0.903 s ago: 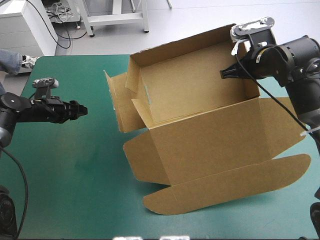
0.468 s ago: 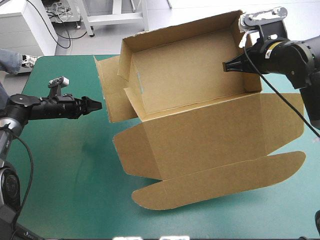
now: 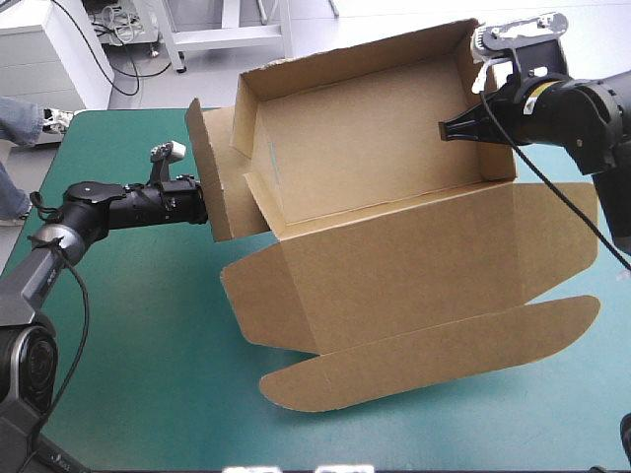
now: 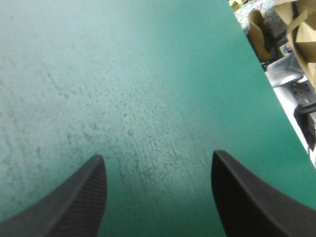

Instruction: Fold the box

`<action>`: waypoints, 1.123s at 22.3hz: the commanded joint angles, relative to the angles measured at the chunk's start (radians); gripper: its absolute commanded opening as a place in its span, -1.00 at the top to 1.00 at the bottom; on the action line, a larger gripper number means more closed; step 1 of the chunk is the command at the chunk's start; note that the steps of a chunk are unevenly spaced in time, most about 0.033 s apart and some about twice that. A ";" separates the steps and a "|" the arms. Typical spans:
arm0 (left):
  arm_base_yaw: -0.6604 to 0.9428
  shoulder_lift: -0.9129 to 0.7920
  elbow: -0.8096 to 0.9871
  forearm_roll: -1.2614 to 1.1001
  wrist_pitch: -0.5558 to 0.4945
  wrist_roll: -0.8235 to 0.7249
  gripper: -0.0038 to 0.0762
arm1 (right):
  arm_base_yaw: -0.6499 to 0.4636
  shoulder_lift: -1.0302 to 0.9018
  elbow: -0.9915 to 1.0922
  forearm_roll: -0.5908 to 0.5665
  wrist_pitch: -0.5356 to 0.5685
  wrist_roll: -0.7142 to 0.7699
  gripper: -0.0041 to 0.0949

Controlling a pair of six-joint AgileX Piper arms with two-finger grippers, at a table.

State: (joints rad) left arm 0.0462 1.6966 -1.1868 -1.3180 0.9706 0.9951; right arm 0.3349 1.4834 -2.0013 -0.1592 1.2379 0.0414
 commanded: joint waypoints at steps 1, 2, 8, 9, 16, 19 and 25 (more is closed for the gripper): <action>-0.004 -0.062 -0.034 -0.112 0.073 0.032 -0.19 | -0.001 -0.004 -0.028 -0.016 -0.085 0.004 0.96; -0.004 -0.073 -0.034 -0.115 0.100 0.038 -0.19 | -0.001 0.020 -0.028 -0.019 -0.085 0.004 0.96; -0.004 -0.125 -0.034 -0.142 0.163 0.068 -0.19 | -0.001 0.108 -0.028 -0.008 -0.085 0.004 0.96; -0.004 -0.131 -0.034 -0.167 0.172 0.068 -0.19 | -0.001 0.128 -0.028 -0.008 -0.088 0.004 0.96; -0.004 -0.133 -0.034 -0.293 0.263 0.076 -0.19 | -0.001 0.198 -0.028 -0.011 -0.093 -0.019 0.96; -0.005 -0.133 -0.036 -0.314 0.249 0.063 -0.19 | -0.001 0.206 -0.028 0.003 -0.093 -0.019 0.96; -0.072 -0.133 -0.102 -0.090 0.094 -0.106 -0.19 | 0.017 0.208 -0.028 0.062 -0.121 -0.019 0.96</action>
State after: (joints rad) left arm 0.0109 1.6109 -1.2236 -1.4647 1.1138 0.9815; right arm 0.3397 1.7391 -2.0004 -0.1155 1.1925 0.0243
